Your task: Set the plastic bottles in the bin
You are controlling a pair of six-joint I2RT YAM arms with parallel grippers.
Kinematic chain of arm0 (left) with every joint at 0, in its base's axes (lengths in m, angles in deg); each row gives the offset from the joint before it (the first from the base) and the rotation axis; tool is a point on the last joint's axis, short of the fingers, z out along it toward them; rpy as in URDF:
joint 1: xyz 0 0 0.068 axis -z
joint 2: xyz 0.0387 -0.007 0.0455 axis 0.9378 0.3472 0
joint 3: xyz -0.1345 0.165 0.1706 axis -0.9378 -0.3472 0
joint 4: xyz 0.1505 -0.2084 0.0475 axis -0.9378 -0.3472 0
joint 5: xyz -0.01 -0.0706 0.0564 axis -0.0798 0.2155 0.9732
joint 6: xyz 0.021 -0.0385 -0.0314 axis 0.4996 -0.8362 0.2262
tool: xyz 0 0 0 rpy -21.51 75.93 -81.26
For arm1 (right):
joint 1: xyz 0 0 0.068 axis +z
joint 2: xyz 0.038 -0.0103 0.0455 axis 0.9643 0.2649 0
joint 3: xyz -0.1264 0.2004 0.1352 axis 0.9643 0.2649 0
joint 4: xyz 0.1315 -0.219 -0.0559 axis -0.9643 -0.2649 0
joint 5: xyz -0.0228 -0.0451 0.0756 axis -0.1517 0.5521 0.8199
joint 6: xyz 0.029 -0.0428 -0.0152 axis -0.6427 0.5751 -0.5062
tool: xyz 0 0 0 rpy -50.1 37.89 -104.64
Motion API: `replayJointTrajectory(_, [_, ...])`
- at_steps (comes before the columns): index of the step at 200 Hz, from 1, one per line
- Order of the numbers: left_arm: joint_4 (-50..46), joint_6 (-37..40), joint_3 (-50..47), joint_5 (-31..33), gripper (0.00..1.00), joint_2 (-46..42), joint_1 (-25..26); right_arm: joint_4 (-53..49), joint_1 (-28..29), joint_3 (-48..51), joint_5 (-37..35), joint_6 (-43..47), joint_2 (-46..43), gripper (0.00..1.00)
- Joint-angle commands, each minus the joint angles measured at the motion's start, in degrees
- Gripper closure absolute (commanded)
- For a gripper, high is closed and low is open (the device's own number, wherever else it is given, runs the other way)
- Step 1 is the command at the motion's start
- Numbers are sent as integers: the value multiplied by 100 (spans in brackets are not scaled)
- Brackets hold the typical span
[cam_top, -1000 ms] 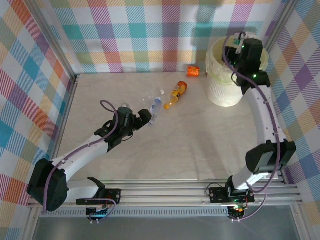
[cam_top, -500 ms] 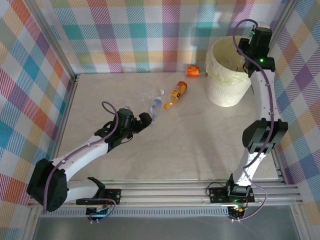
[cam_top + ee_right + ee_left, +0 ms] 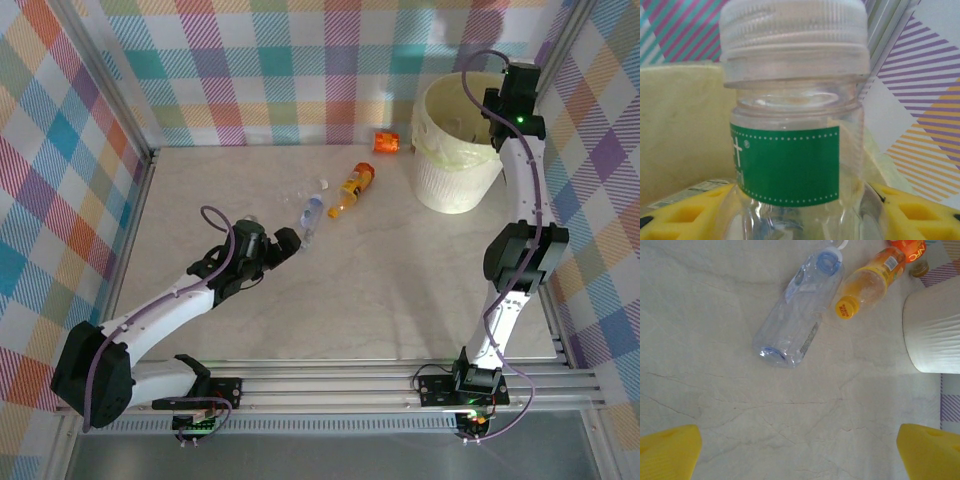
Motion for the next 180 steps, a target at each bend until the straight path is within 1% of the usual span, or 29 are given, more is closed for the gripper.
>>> replayJointTrajectory(1, [76, -5, -85, 195, 0, -117, 16, 138, -20, -134, -288, 277, 6, 35])
replayJointTrajectory(23, [64, 69, -43, 280, 0, -70, 16, 48, -20, -120, -395, 277, -17, 25])
replayJointTrajectory(50, [-10, 175, 70, 340, 0, 40, 11, -62, -28, -79, -378, 166, -119, 15])
replayJointTrajectory(77, [-47, 233, 143, 350, 0, 136, 15, 7, -24, 73, -431, 123, -263, 9])
replayJointTrajectory(104, [-125, 399, 277, 274, 0, 309, 14, -135, -20, 47, -534, 42, -327, 7])
replayJointTrajectory(129, [-311, 633, 504, 227, 0, 547, 16, -287, -22, 168, -160, -127, -592, 4])
replayJointTrajectory(137, [-367, 699, 568, 227, 0, 627, 14, -306, -24, 228, -27, -355, -696, 2])
replayJointTrajectory(140, [-390, 720, 591, 228, 0, 657, 15, -314, -20, 251, 15, -386, -735, 0])
replayJointTrajectory(180, [-648, 1290, 1060, 139, 0, 1201, 15, -292, 6, 650, 668, -642, -1286, 0])
